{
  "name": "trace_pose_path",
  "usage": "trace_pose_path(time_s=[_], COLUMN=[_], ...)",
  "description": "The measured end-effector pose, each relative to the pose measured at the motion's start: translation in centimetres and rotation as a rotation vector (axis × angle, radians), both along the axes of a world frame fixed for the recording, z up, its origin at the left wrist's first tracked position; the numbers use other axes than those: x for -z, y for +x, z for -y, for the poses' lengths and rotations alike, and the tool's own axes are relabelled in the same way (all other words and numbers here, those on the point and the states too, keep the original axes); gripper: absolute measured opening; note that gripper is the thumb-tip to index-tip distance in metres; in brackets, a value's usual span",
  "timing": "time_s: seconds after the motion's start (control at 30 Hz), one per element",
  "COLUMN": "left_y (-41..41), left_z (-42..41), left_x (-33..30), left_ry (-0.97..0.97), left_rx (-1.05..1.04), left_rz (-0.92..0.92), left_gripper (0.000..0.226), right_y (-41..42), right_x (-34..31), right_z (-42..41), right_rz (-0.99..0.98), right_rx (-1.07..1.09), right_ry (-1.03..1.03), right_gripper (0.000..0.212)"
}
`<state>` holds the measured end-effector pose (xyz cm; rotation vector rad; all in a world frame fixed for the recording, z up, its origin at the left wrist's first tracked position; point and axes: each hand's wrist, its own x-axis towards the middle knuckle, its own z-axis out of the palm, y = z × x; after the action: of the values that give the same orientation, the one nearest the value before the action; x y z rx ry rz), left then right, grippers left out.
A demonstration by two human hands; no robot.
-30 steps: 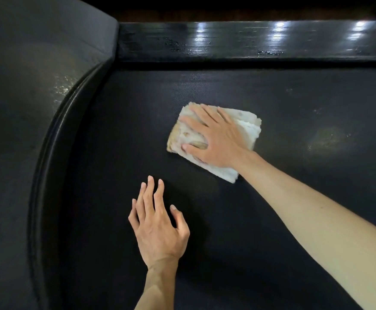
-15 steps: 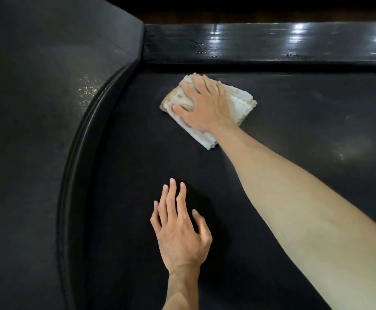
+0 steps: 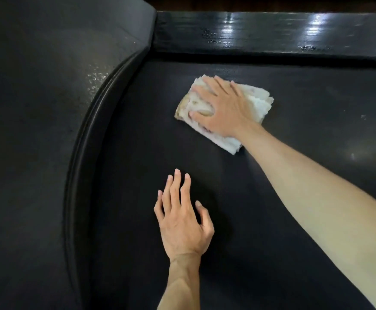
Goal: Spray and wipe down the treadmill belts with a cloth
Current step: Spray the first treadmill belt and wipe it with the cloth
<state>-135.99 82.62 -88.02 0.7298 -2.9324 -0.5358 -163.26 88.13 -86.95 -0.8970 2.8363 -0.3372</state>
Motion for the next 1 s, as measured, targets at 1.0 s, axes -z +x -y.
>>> trace_pose_path(time_s=[1.0], left_y=[0.2], left_z=[0.0], left_x=[0.1], left_ry=[0.005], left_rx=[0.005], left_rz=[-0.010], left_gripper=[0.064], right_y=[-3.7], right_x=[-0.8], right_z=[12.7], right_rz=[0.005], right_rx=[-0.195], right_ry=[0.055], right_gripper=[0.077])
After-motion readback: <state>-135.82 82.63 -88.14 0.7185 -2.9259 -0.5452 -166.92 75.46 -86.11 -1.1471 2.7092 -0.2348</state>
